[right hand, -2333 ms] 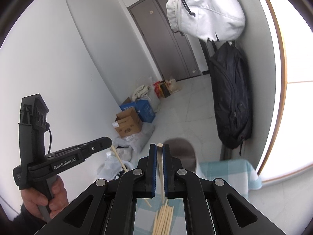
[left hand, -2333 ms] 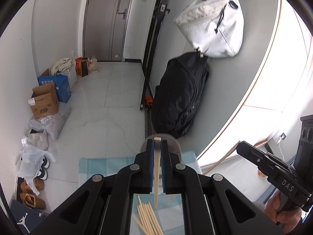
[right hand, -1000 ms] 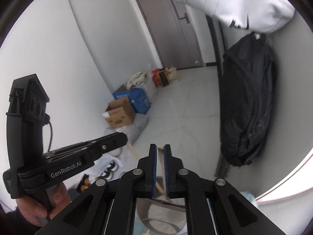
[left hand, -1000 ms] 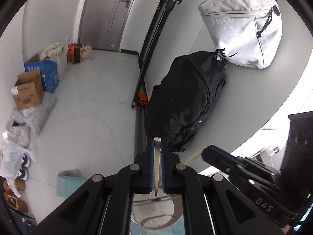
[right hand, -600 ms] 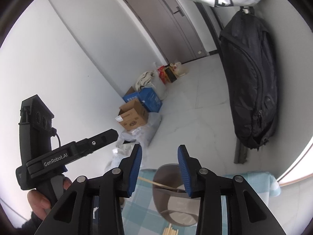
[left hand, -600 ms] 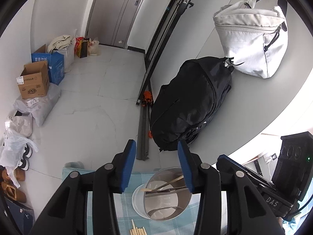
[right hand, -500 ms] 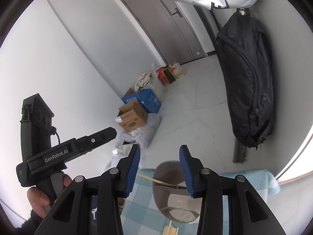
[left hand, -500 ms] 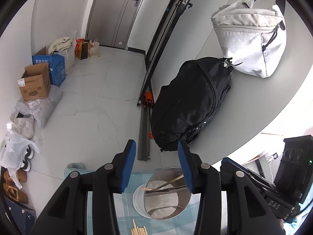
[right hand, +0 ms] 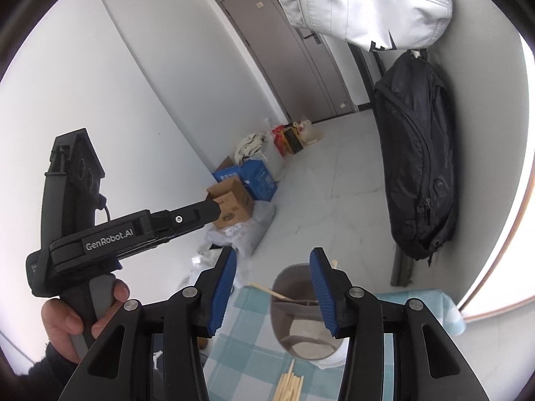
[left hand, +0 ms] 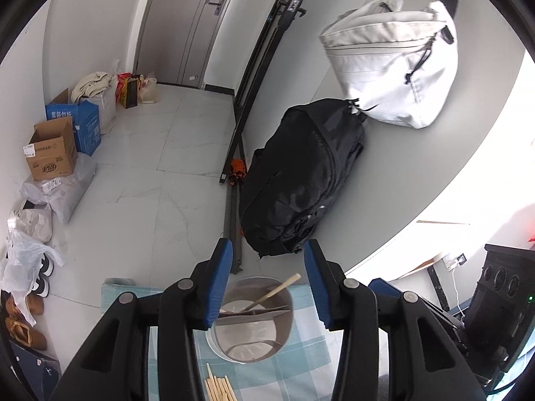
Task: Organize utensils
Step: 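Open both tools to drop the chopsticks into the utensil holder, then lower the left tool to the bundle and grasp another chopstick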
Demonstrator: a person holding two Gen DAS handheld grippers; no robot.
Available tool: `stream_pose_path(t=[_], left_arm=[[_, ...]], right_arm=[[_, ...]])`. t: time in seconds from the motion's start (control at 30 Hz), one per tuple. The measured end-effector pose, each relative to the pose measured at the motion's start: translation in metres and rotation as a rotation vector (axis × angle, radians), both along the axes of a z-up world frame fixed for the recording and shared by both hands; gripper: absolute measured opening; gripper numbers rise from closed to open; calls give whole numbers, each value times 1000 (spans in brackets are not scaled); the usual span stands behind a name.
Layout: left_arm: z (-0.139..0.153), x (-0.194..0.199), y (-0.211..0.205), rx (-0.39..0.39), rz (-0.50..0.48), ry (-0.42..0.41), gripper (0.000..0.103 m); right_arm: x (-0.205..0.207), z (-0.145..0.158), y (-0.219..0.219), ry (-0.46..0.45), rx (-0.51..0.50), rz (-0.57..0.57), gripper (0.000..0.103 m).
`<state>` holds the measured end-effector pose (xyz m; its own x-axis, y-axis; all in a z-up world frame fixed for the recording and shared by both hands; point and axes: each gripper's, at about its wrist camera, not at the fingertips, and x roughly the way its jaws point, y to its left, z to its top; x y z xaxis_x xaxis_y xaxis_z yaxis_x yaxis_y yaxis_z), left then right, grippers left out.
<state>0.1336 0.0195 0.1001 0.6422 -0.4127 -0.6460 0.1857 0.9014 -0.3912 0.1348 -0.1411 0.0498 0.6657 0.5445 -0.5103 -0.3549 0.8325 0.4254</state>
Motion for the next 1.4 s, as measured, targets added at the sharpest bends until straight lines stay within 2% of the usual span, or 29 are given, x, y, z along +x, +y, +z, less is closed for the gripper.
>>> stream_pose_path(t=[0.17, 0.23, 0.27, 0.33, 0.5, 0.63, 0.77, 0.83, 0.97, 1.03, 1.2, 1.4], left_arm=[[17, -16, -14, -2, -39, -15, 41], [23, -24, -17, 0, -40, -21, 61], [26, -30, -18, 0, -35, -32, 64], [29, -42, -18, 1, -33, -52, 65], [21, -67, -18, 69, -6, -60, 66], [0, -85, -14, 107, 22, -28, 75], [-31, -98, -11, 162, 45, -2, 75], [-54, -104, -8, 184, 54, 22, 75], [-91, -115, -5, 246, 68, 59, 75], [-113, -118, -6, 272, 57, 95, 75], [-149, -116, -9, 304, 15, 153, 75], [-184, -115, -11, 317, -40, 241, 75]], right_arm=[[-20, 6, -15, -23, 21, -22, 50], [-30, 7, -22, -34, 25, -34, 54], [-35, 8, -26, -40, 26, -42, 57], [-47, 7, -33, -48, 33, -56, 62], [-66, -3, -44, -46, 49, -78, 68], [-77, -25, -49, -22, 52, -85, 72], [-88, -49, -48, -3, 38, -82, 74], [-94, -63, -45, 4, 33, -76, 81], [-105, -84, -37, 13, -12, -90, 87], [-109, -96, -32, 29, -32, -92, 88], [-116, -124, -24, 47, -68, -110, 99], [-114, -148, -18, 93, -107, -116, 101]])
